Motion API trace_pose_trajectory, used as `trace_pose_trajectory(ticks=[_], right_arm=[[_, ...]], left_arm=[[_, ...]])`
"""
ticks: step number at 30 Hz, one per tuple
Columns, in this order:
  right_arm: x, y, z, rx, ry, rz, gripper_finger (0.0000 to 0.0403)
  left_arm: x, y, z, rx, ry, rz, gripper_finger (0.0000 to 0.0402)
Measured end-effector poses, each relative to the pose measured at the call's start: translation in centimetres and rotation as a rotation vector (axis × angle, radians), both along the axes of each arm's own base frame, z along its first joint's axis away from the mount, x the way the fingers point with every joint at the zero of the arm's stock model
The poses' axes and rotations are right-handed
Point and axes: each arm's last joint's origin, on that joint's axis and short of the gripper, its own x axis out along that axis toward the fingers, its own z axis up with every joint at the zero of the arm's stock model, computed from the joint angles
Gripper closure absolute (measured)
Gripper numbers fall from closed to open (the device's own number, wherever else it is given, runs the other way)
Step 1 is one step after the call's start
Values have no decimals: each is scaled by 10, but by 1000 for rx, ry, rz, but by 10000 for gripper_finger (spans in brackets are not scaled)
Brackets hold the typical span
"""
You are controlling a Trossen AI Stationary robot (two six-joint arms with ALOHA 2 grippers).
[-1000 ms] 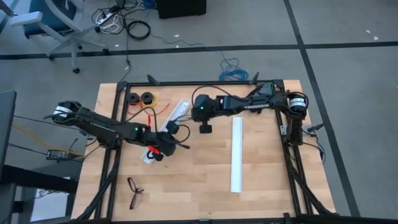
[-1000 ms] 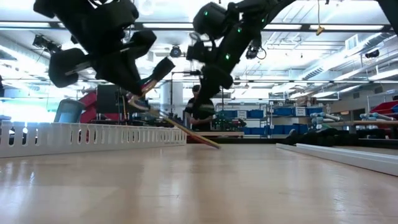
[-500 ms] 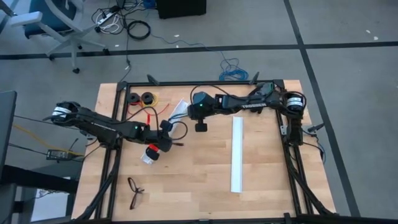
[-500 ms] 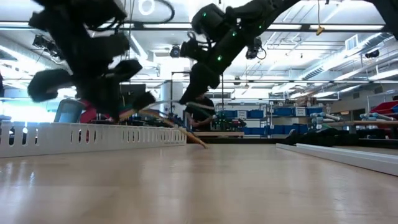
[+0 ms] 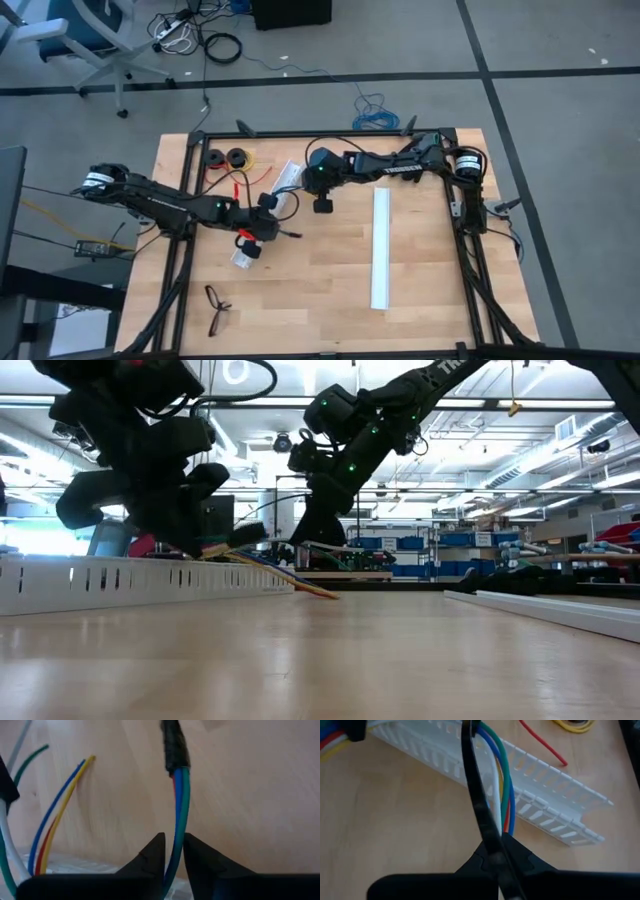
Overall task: Ziptie cables
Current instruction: Put the zip-tied cables into the white cable duct
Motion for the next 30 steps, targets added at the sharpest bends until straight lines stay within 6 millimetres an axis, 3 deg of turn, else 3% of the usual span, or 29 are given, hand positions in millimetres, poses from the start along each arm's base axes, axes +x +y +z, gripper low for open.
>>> trace_pose_trajectory(ticks=[13,22,30], right_arm=[[1,0,1,19,-12,6,402],[3,-1,3,-6,-40,-20,400],[2,-2,3,-12,-39,-17,324]], left_arm=[[-1,1,-1,-40,11,61,240],[7,0,23,-68,-34,106,218],[-1,2,51,-124,-78,191,218]])
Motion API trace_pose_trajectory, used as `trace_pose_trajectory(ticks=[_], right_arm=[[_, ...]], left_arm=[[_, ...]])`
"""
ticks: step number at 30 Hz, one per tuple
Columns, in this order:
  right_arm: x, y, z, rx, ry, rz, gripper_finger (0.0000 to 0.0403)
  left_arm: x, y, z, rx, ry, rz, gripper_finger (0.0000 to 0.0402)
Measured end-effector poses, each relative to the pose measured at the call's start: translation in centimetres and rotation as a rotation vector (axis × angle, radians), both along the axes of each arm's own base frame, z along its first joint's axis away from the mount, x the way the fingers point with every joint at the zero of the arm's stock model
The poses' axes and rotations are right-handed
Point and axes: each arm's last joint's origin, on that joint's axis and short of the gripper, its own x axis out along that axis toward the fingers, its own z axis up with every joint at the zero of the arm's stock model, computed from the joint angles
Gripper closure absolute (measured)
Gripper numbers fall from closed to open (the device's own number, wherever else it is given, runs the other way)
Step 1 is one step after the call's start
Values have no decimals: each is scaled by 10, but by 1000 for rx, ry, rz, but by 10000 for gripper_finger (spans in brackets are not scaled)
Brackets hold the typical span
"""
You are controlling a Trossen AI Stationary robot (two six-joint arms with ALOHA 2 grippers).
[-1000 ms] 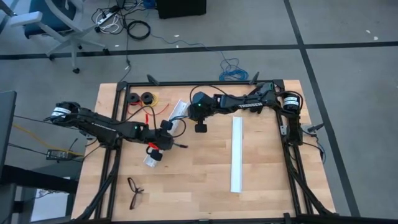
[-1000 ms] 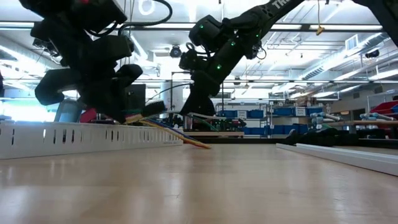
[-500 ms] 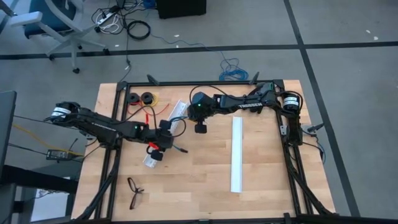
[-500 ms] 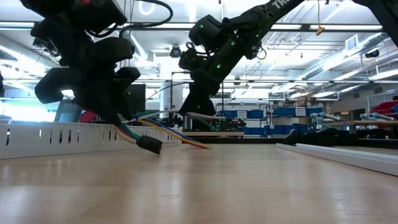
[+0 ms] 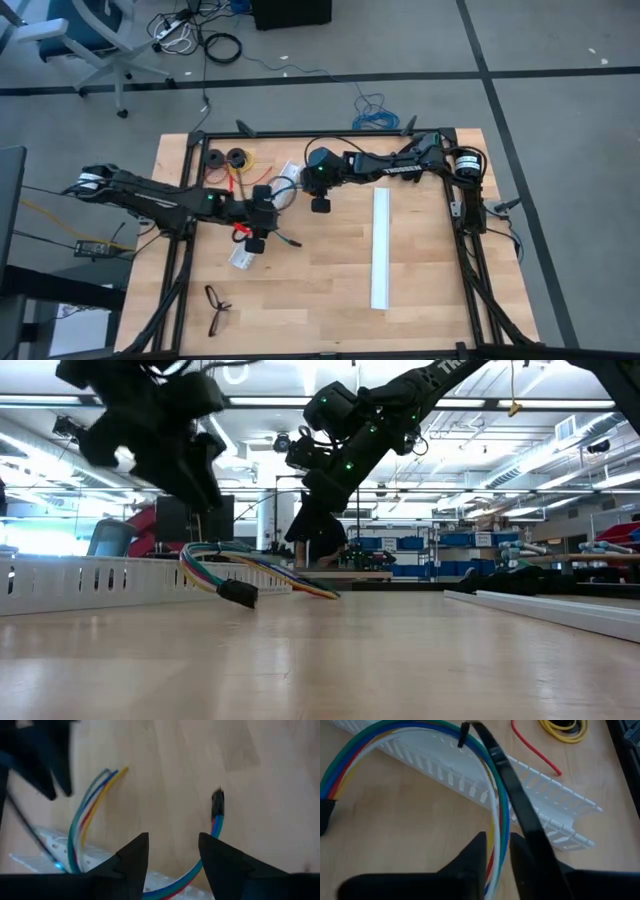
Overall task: Ziptie cables
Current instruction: Put the zip-tied cables into the white cable duct
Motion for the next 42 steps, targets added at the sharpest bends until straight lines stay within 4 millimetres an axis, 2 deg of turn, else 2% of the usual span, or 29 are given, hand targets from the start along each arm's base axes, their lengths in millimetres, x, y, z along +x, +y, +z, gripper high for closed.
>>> trace_pose_trajectory(ticks=[7,12,15,20,24,28,31,35,42], right_arm=[[-1,-5,0,-15,5,-25,251],[-5,-7,-4,-68,74,-69,232],[-13,-10,-9,-118,175,-133,229],[-31,-16,-10,-92,324,-180,229],[-48,-21,-5,-36,427,-226,230],[-67,-24,7,23,510,-303,232],[-79,-21,16,111,546,-344,232],[-88,-6,24,181,528,-348,232],[-107,34,7,204,459,-342,232]], left_arm=[[-32,3,34,-116,-157,111,218],[-61,2,55,-151,-286,214,222],[-75,1,55,-140,-340,270,231],[-87,1,28,-158,-324,353,243],[-94,3,-7,-180,-238,457,245],[-100,5,-34,-217,-189,538,245],[-103,5,-45,-243,-167,570,245],[-106,6,-51,-238,-135,586,245],[-113,8,-55,-201,-70,619,245]])
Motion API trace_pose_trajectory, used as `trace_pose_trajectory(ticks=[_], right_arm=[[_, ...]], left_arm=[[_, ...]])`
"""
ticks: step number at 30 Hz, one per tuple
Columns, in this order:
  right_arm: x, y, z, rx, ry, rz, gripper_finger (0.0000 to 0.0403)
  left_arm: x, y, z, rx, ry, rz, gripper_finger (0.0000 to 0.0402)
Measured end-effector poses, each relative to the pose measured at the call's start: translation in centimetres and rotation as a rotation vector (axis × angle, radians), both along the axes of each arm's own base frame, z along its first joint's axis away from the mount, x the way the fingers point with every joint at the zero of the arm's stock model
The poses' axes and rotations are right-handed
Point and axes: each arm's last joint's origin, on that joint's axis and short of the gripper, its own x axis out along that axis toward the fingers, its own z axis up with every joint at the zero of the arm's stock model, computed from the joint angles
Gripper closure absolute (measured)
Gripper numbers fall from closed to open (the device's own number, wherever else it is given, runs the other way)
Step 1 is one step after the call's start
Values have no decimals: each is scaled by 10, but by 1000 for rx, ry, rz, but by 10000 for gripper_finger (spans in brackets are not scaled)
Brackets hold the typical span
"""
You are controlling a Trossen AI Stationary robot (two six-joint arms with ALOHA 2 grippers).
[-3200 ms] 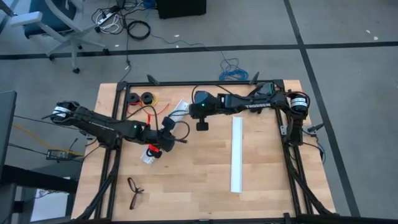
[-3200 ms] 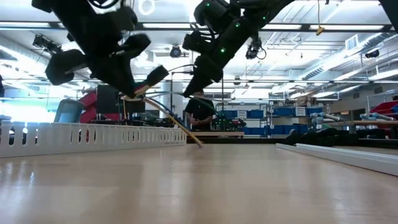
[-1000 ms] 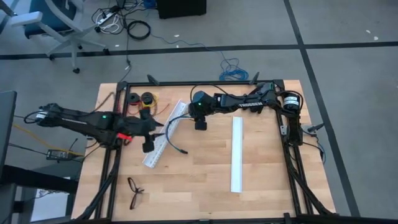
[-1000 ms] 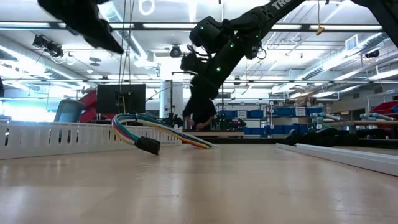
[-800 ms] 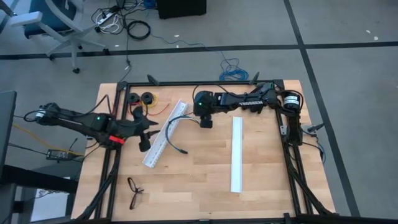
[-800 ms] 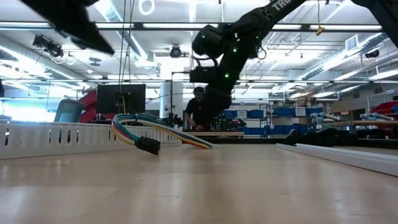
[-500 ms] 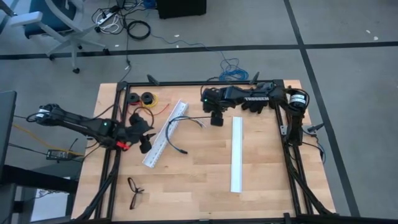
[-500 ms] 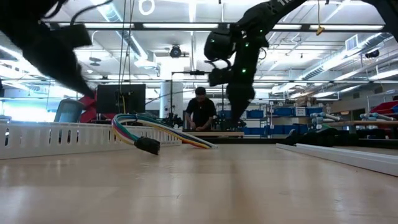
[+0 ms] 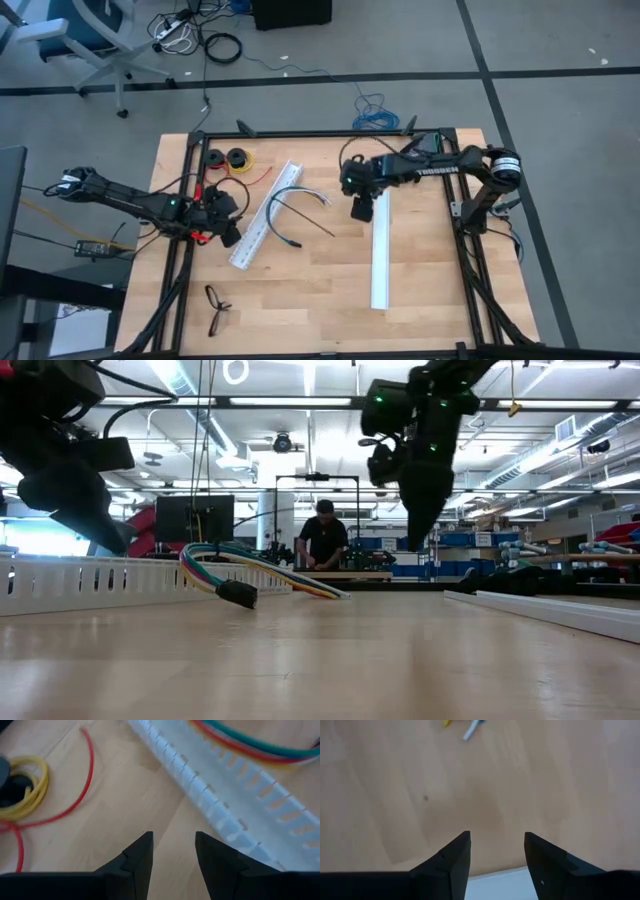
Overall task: Ziptie cables
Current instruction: Put the zip-tied cables into the white cable duct
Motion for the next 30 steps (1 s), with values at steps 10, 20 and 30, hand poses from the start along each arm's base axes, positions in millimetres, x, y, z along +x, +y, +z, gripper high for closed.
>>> trace_pose_trajectory(ticks=[10,20,30], right_arm=[[-5,57,-43,96,-270,-52,232],[32,102,-59,101,-660,96,236],[79,108,-80,55,-639,174,246]], left_arm=[[1,0,0,-40,-36,67,245],[3,-1,-20,-86,119,259,246],[16,-11,-43,-66,280,243,246]])
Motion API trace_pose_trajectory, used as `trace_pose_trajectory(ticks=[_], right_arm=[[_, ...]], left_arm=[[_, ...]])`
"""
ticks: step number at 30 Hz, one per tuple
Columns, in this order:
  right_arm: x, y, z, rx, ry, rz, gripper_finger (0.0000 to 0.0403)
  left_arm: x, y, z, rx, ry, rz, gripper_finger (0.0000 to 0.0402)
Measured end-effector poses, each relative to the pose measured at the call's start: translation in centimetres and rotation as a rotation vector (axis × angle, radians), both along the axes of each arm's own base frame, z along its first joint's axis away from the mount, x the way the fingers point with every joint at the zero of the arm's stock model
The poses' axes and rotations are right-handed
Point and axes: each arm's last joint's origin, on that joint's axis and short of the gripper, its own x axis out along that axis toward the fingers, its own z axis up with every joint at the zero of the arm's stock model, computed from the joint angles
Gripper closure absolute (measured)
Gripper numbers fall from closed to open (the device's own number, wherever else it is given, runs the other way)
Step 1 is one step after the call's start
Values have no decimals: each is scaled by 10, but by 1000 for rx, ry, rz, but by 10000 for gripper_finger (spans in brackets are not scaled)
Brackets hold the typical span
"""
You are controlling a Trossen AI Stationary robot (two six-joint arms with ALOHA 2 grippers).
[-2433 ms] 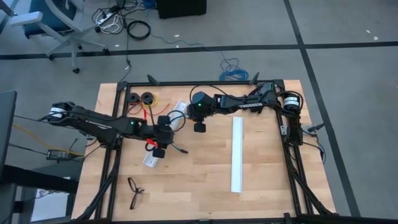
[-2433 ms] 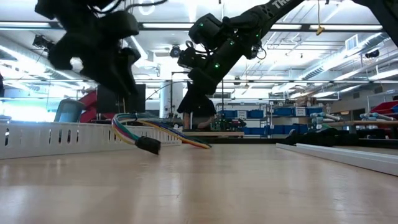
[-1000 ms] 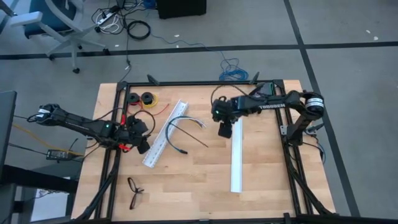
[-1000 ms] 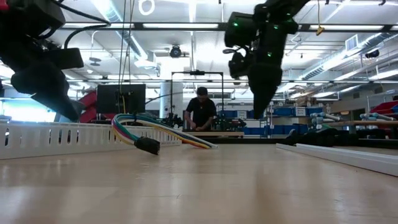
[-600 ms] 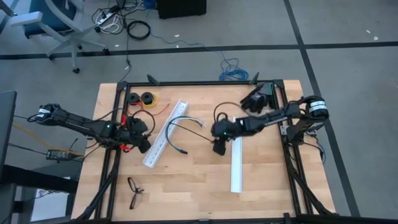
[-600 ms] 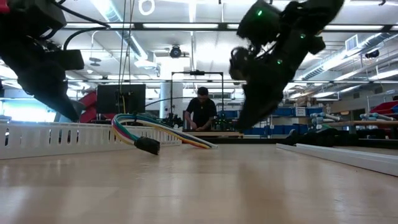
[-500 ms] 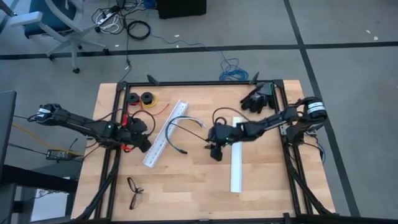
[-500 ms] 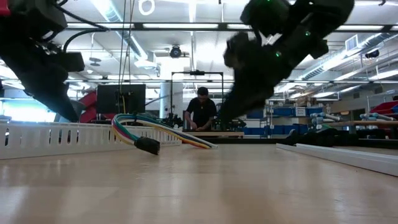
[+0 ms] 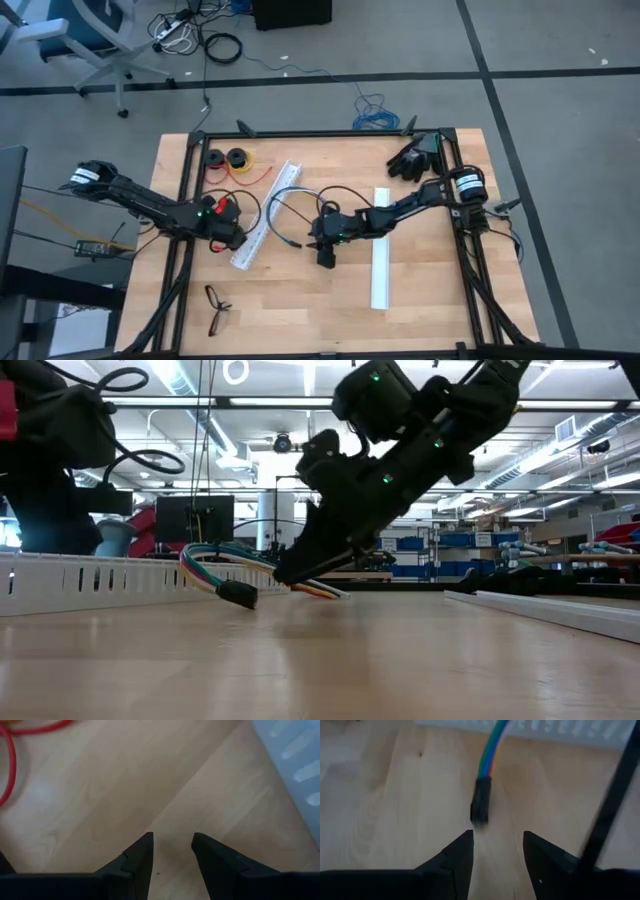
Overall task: Ziptie cables
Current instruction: Put the zip-tied cables into the white cable duct
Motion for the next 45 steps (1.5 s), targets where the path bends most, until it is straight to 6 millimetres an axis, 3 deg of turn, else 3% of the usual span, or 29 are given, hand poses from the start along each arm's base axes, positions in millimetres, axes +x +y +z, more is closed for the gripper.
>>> trace_pose_trajectory(ticks=[8,15,18,29,39,45], right_arm=[[24,4,-5,-23,27,20,249],[38,16,-21,-19,57,28,261],[44,21,-15,-10,24,40,270],[49,40,-9,42,8,69,280],[51,33,-8,30,-10,-19,293],[51,25,-9,24,12,-39,321]], left_arm=[[2,-16,0,141,-89,-132,246],[7,-27,1,135,-182,-188,246],[7,-28,0,136,-182,-192,246],[15,-32,-6,125,-207,-184,246],[26,-39,-11,113,-248,-239,245],[28,-39,-13,122,-253,-243,245]])
